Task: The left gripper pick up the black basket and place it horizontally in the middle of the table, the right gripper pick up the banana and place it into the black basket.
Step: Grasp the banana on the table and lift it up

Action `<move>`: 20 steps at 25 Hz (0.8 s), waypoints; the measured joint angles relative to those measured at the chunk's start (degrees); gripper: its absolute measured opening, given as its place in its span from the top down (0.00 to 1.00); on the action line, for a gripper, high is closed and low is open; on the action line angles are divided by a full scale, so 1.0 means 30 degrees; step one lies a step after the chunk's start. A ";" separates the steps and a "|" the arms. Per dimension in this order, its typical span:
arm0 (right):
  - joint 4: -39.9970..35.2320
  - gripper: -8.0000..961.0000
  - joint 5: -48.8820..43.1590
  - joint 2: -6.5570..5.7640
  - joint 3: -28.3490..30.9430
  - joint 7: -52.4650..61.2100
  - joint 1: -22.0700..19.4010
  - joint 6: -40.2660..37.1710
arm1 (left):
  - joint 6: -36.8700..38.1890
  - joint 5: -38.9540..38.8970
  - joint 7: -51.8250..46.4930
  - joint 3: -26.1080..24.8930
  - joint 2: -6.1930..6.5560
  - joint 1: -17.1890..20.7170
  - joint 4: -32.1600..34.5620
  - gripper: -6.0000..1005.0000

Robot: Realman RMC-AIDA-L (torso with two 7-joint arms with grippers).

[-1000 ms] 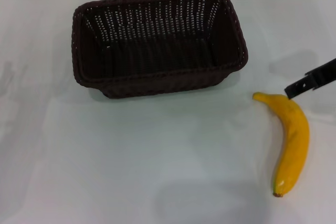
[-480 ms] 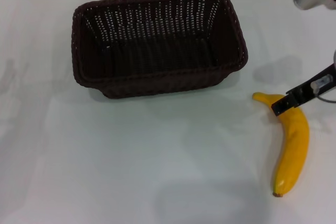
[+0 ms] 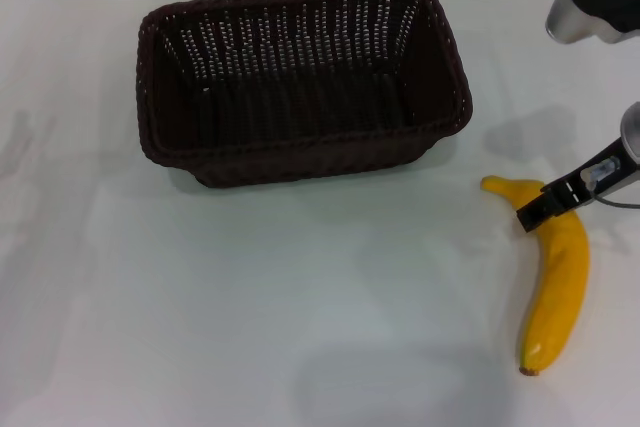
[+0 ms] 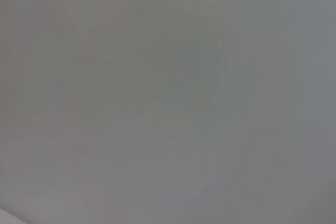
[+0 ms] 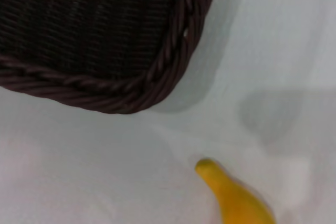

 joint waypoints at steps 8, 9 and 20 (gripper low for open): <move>-0.1808 0.26 -0.0023 -0.0005 -0.0630 -0.0063 0.0479 -0.0873 | 0.0428 -0.0002 0.0001 0.0003 0.0000 -0.0227 0.0001 0.11; -0.1950 0.26 -0.0019 -0.0001 -0.0809 -0.0065 0.0557 -0.0968 | 0.0439 -0.0002 0.0000 0.0005 0.0000 -0.0246 0.0001 0.11; -0.1808 0.38 -0.0478 -0.0084 -0.1384 -0.0114 0.0697 -0.0961 | 0.0472 -0.0078 0.0001 -0.0111 -0.0001 -0.0217 0.0001 0.11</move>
